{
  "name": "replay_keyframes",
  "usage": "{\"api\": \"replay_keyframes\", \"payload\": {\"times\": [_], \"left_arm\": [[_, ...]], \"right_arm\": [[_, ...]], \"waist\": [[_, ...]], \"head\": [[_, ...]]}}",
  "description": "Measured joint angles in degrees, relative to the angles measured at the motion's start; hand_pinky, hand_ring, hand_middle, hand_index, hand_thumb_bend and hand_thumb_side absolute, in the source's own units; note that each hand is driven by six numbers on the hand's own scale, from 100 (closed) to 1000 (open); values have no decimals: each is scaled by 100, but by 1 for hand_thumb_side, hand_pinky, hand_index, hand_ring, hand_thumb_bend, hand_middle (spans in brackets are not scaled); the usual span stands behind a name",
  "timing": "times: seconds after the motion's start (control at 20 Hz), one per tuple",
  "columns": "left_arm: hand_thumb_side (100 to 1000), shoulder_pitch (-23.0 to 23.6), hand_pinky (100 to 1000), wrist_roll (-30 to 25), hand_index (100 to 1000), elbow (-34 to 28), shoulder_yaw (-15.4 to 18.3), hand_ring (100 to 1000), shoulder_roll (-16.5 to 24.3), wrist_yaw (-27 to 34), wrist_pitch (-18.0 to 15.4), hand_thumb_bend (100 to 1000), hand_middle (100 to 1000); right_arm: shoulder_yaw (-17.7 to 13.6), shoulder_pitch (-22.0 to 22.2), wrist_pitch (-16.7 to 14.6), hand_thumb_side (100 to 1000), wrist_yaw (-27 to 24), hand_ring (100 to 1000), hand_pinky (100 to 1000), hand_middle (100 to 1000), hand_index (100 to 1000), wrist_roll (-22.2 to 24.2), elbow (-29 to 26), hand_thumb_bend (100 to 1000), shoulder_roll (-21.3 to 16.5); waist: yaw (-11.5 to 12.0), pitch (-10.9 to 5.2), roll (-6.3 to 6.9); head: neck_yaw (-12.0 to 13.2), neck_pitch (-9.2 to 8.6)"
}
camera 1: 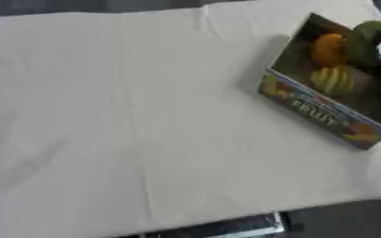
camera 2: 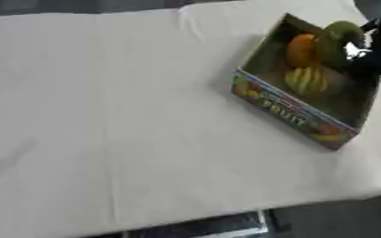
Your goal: Pick up the objects with one hand, pass them to the other hand, and then place them into the box on the other side of the table.
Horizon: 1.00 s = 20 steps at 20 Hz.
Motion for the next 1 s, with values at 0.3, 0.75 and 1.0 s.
{"api": "replay_keyframes", "payload": {"times": [0.3,0.75,1.0], "left_arm": [[903,1,675,-15,818,0,0,668,0,-27,-14,784,669],[902,10,675,-26,817,0,0,669,0,-51,-25,788,669],[902,14,677,-26,817,0,0,670,0,-51,-26,782,670]], "right_arm": [[32,117,5,132,124,149,422,100,158,4,-325,100,1],[143,320,-79,174,570,200,473,126,182,53,-614,100,115],[223,445,-253,231,1039,581,707,626,733,371,-597,100,176]], "waist": [[-11,0,0],[-38,0,-1],[-37,0,-1]], "head": [[16,1],[-63,1],[-73,1]]}}
